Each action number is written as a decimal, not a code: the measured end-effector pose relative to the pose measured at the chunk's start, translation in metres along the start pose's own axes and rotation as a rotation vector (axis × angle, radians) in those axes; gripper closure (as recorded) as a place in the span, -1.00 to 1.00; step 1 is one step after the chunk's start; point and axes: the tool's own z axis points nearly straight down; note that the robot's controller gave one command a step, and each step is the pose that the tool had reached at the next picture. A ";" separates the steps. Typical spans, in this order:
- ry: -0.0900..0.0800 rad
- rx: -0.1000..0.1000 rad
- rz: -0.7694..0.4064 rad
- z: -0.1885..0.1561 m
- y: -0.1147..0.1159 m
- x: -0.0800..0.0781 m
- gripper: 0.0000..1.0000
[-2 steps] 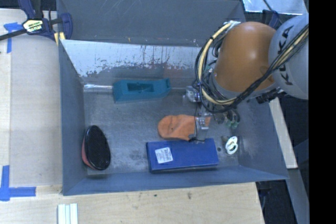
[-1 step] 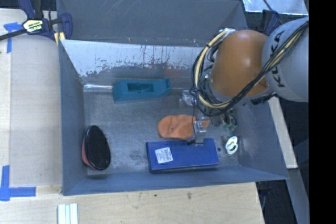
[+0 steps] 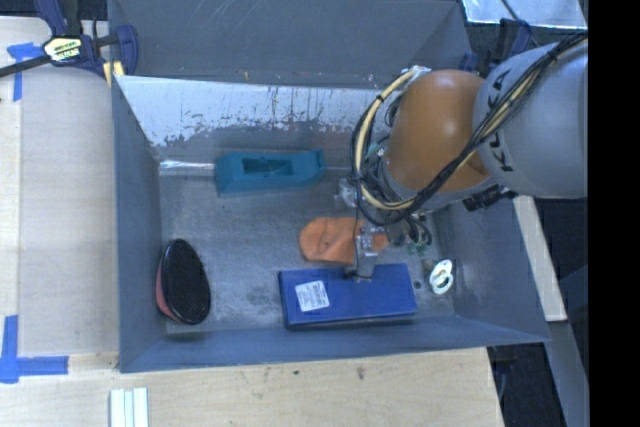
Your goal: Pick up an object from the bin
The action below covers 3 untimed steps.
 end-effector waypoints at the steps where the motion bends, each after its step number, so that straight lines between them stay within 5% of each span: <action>1: -0.005 0.001 0.004 -0.007 -0.001 0.002 1.00; 3: -0.010 0.000 0.003 0.018 -0.014 0.010 1.00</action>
Offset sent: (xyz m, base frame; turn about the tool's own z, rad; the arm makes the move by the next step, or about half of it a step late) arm 0.0000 0.0000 0.0000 0.0000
